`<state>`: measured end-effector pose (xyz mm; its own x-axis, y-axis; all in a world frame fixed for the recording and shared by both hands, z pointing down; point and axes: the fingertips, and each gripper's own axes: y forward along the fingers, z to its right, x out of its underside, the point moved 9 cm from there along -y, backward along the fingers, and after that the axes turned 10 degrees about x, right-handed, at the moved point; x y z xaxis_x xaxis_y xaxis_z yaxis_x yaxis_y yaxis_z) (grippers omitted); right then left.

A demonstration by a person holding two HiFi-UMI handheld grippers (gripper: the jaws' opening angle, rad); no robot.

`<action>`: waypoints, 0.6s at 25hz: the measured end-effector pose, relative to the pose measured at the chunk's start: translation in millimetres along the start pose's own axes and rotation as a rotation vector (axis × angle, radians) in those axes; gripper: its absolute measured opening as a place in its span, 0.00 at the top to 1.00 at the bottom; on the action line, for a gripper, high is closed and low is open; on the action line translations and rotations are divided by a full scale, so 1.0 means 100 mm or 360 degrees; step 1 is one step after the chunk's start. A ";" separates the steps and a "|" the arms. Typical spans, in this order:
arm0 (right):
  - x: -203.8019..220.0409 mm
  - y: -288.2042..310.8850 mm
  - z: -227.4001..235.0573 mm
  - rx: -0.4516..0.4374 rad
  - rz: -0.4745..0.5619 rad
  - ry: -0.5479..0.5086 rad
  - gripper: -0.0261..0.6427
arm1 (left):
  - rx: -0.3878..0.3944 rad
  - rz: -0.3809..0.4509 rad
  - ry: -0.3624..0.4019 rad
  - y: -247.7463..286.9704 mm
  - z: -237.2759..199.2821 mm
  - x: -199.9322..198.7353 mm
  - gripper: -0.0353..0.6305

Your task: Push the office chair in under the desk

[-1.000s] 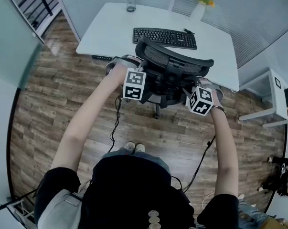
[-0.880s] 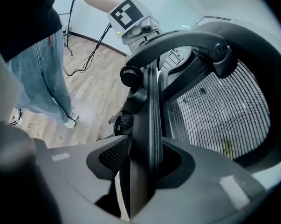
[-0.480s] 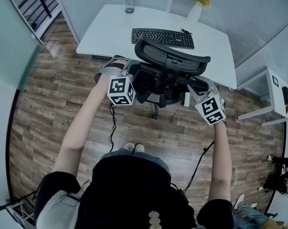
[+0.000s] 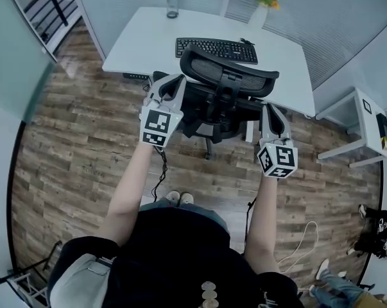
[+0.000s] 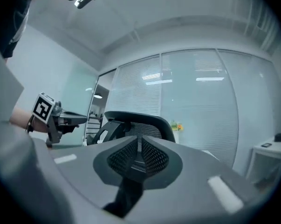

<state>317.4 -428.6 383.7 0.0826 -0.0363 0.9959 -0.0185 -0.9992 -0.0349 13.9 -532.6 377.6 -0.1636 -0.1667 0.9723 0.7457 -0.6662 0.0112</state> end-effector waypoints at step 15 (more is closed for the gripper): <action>0.20 -0.36 0.06 0.0291 0.0066 0.0253 0.95 | -0.0078 -0.0003 -0.0188 -0.17 0.08 0.15 0.94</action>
<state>325.7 -393.3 404.8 -0.0729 -0.0888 0.9934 0.1635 -0.9836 -0.0759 3.8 -518.2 393.6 -0.0856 -0.0802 0.9931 0.7127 -0.7015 0.0048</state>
